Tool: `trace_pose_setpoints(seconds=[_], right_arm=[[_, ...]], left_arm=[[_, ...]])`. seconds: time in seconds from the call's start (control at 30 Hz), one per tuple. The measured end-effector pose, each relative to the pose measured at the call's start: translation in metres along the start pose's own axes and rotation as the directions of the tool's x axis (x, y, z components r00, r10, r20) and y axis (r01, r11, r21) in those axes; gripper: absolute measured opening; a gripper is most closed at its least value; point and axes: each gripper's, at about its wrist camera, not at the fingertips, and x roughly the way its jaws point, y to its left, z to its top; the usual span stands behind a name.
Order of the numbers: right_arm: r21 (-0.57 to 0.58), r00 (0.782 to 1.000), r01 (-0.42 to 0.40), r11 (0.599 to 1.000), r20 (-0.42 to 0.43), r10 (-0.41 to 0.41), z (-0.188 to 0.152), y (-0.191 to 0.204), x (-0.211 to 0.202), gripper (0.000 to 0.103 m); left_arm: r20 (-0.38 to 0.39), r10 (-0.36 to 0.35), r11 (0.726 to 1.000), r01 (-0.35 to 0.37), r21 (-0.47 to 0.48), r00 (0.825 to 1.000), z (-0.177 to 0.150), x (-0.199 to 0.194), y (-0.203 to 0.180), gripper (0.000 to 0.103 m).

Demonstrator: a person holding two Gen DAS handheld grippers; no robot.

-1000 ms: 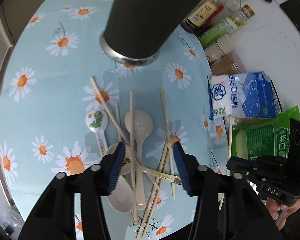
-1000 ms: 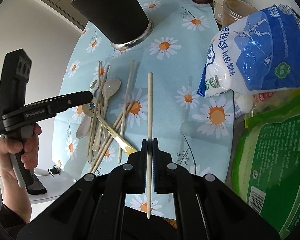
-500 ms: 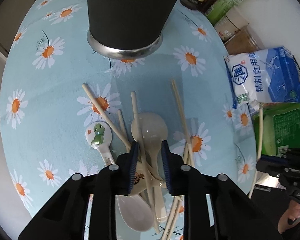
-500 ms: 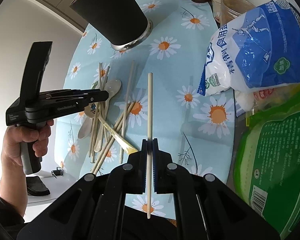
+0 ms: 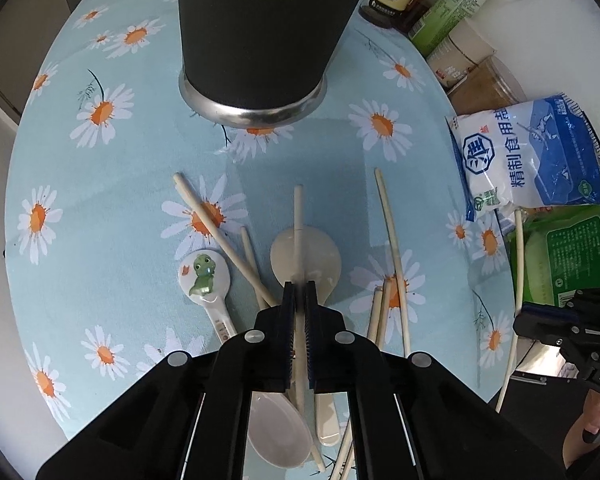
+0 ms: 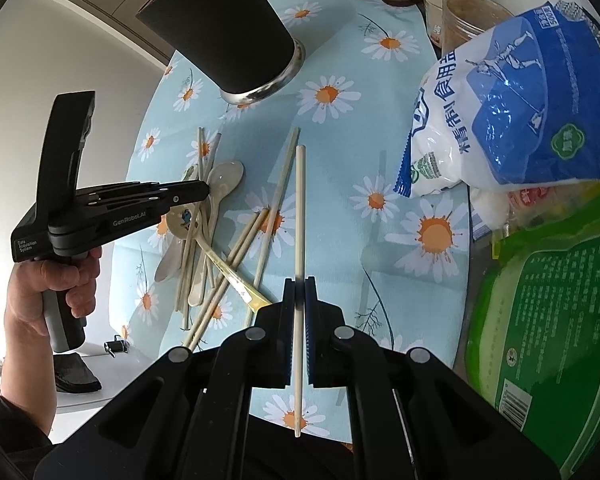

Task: Organize utensils
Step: 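Grasp a wooden chopstick with the left tool while the right tool holds its chopstick, then lift both chopsticks and carry them over the black holder cup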

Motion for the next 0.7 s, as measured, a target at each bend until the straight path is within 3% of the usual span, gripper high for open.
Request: trace_pose_setpoints(seconds=[0.43, 0.7], right_arm=[[-0.036, 0.999, -0.046, 0.998, 0.009, 0.046, 0.012, 0.015, -0.002, 0.006], [-0.118, 0.994, -0.061, 0.991, 0.079, 0.071, 0.03, 0.047, -0.016, 0.006]], left_arm=[[0.106, -0.081, 0.992, 0.09, -0.09, 0.991, -0.011, -0.041, 0.003, 0.004], [0.273, -0.119, 0.983, 0.153, -0.107, 0.955, -0.016, -0.097, 0.0, 0.004]])
